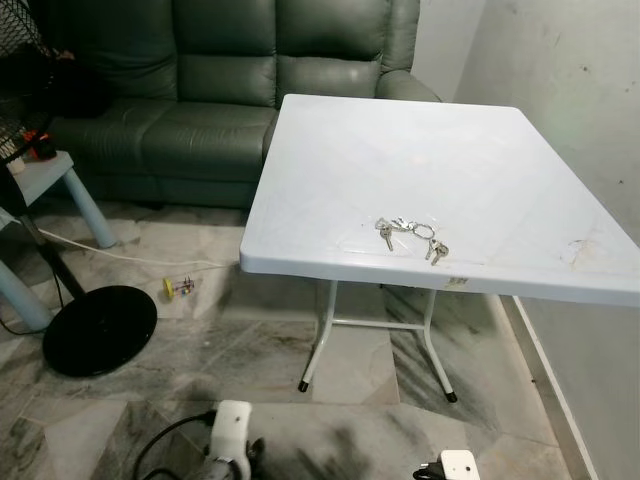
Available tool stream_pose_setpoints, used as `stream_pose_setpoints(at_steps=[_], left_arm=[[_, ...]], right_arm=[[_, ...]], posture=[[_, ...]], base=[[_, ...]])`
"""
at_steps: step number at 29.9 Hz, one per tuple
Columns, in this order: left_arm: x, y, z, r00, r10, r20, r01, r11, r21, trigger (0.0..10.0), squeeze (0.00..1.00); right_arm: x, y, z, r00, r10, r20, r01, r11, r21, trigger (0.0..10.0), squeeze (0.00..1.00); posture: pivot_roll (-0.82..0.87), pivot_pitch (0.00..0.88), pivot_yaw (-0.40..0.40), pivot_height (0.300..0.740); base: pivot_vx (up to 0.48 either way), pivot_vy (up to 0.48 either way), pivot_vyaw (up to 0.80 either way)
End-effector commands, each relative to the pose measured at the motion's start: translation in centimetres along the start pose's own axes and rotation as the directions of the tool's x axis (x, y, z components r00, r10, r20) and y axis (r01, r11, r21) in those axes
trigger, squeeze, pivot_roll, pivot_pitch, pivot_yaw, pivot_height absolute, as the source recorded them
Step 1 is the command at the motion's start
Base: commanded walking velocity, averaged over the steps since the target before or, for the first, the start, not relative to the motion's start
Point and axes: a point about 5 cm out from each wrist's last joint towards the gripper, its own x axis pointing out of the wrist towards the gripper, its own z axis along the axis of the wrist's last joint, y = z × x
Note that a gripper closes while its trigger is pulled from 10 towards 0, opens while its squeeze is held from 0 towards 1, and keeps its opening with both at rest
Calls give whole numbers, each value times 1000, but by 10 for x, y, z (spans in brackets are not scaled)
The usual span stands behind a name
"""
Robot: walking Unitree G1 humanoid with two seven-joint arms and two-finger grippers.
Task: Hang keys on a hook
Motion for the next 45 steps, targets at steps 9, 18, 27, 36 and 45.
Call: stream_pose_setpoints(at_steps=[9,18,27,36,45], left_arm=[[7,12,78,956,52,290,-42,998,-40,10000,0],[-5,26,127,845,54,532,-52,998,-18,10000,0],[-8,12,170,767,151,624,3,971,-238,10000,0],[-19,-8,233,699,133,703,-19,986,-168,10000,0],[-42,16,224,641,-69,765,1,996,89,10000,0]], right_arm=[[7,-11,71,951,3,308,1,1000,-13,10000,0],[0,-11,118,824,3,566,-21,999,24,10000,0],[-15,1,172,640,5,768,-71,996,52,10000,0],[-27,12,207,539,47,841,-106,994,13,10000,0],[-47,13,211,484,101,869,-85,994,-68,10000,0]], posture=[[114,0,-38,740],[108,0,-24,740],[115,0,-23,740],[111,0,-26,740],[91,0,-12,740]], base=[[0,0,0],[0,0,0],[0,0,0],[0,0,0],[0,0,0]])
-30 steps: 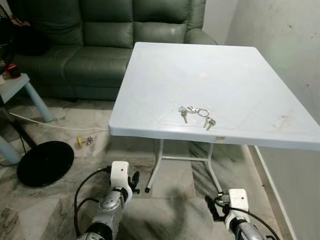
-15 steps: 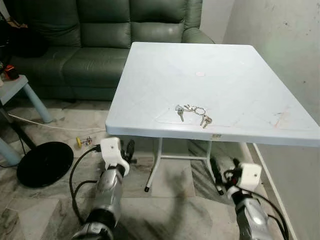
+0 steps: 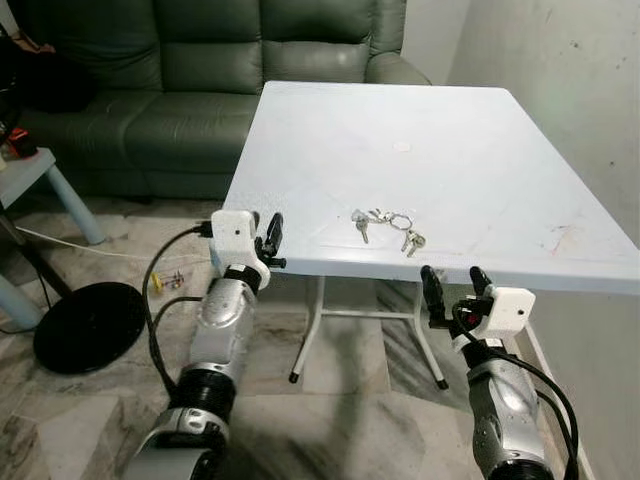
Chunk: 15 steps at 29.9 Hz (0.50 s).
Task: Hang keys on a hook
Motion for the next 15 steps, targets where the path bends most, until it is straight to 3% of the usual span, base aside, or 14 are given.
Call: stream_pose_setpoints(at_steps=[1,5,11,15], left_arm=[[-5,5,1,1000,-26,-4,26,999,39,10000,0],[-13,5,1,997,-75,-19,76,996,55,10000,0],[-29,-7,2,987,-162,-18,163,980,114,10000,0],[-45,-6,2,989,-150,-1,150,989,-4,10000,0]], right_arm=[[1,2,6,999,37,1,-37,999,-38,10000,0],[-2,5,9,997,77,-21,-78,994,-73,10000,0],[-9,12,17,987,149,-53,-154,983,-104,10000,0],[-24,12,29,993,116,14,-116,993,-19,10000,0]], posture=[[90,0,-11,740],[91,0,-12,740],[97,0,-15,740],[96,0,-21,740]], base=[[0,0,0],[0,0,0],[0,0,0],[0,0,0]])
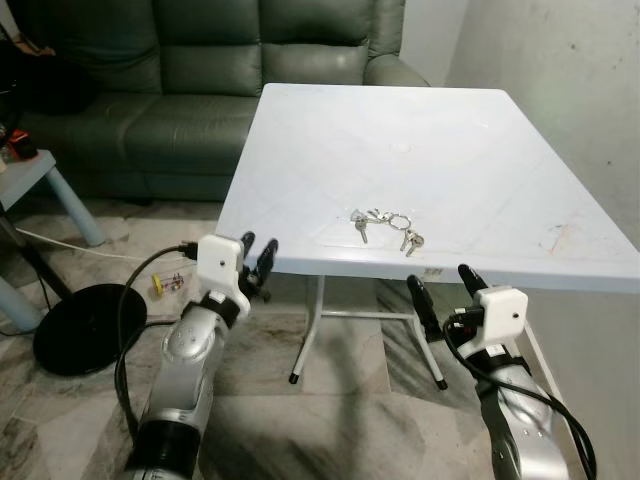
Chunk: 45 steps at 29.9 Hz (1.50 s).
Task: Hang keys on a hook
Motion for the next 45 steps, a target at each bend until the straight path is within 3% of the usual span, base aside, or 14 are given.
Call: stream_pose_setpoints(at_steps=[1,4,8,18,27,33,45], left_arm=[[-8,3,3,999,32,14,-31,997,-69,10000,0],[-20,1,1,999,38,11,-37,996,-77,10000,0],[-28,0,1,999,50,1,-49,996,-72,10000,0],[-35,2,14,999,41,-24,-42,996,-78,10000,0],[-28,-1,16,999,29,-30,-32,996,-89,10000,0],[-18,-1,20,1000,22,-19,-24,996,-91,10000,0],[-16,-3,20,1000,6,-17,-7,995,-99,10000,0]], right_arm=[[-7,0,9,998,-33,57,31,998,47,10000,0],[-16,0,4,996,-84,26,83,996,41,10000,0],[-19,8,9,998,-63,28,62,998,18,10000,0],[-21,13,27,998,-36,42,36,999,3,10000,0],[-17,13,30,999,-36,41,36,999,-2,10000,0],[-12,15,32,998,-29,50,29,1000,1,10000,0],[-10,18,31,999,-19,49,18,1000,7,10000,0]], posture=[[97,0,-23,740],[98,0,-24,740],[101,21,-22,740],[112,62,-13,740],[102,49,-12,740],[100,36,-10,740],[99,20,-10,740]], base=[[0,0,0],[0,0,0],[0,0,0],[0,0,0],[0,0,0],[297,0,0],[319,0,0]])
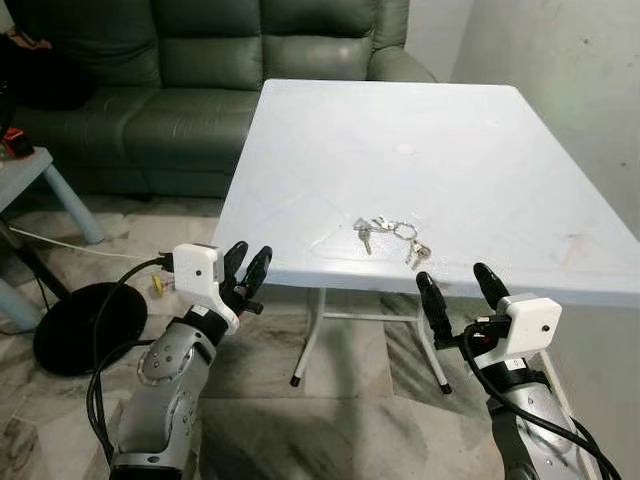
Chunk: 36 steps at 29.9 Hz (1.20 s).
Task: Hang keys on a hook
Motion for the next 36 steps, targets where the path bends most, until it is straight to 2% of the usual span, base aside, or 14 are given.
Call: stream_pose_setpoints(at_steps=[1,15,19,22,27,30,31,32,33,36], left_arm=[[1,1,-2,1000,0,-14,0,1000,-8,10000,0],[-1,-2,-3,1000,3,-8,-4,1000,-22,10000,0],[0,-2,-4,1000,14,-13,-15,1000,-23,10000,0],[0,-3,-4,1000,26,-1,-26,1000,13,10000,0],[-1,-5,-4,1000,15,8,-15,1000,11,10000,0],[-2,-5,-4,1000,17,10,-17,1000,10,10000,0],[-2,-5,-4,1000,17,12,-17,1000,10,10000,0],[-2,-5,-4,1000,17,12,-17,1000,10,10000,0],[-2,-5,-4,1000,17,15,-18,1000,12,10000,0],[-4,-5,-4,999,25,21,-25,1000,10,10000,0]], right_arm=[[1,3,2,1000,9,3,-9,1000,2,10000,0],[2,3,2,1000,30,-3,-30,1000,-4,10000,0],[2,2,2,999,38,-6,-38,999,-7,10000,0],[3,1,1,998,56,-18,-57,998,-26,10000,0],[7,-4,3,993,107,-39,-110,991,-76,10000,0],[9,-7,3,992,116,-46,-119,991,-67,10000,0],[9,-8,4,991,123,-48,-126,990,-64,10000,275],[9,-8,4,991,123,-48,-126,990,-64,10000,275],[10,-9,4,989,137,-51,-140,988,-70,10000,1000],[14,-11,4,982,174,-69,-180,979,-100,10000,1000]], posture=[[100,21,-11,740],[104,15,-22,740],[106,14,-25,740],[107,14,-28,740],[107,19,-31,740],[108,24,-34,740],[109,24,-36,740],[109,24,-36,740],[109,24,-36,740],[114,34,-43,740]], base=[[319,0,0],[315,0,0],[0,0,0],[0,0,0],[0,0,0],[0,0,0],[0,0,0],[0,0,0],[0,0,0],[0,0,0]])
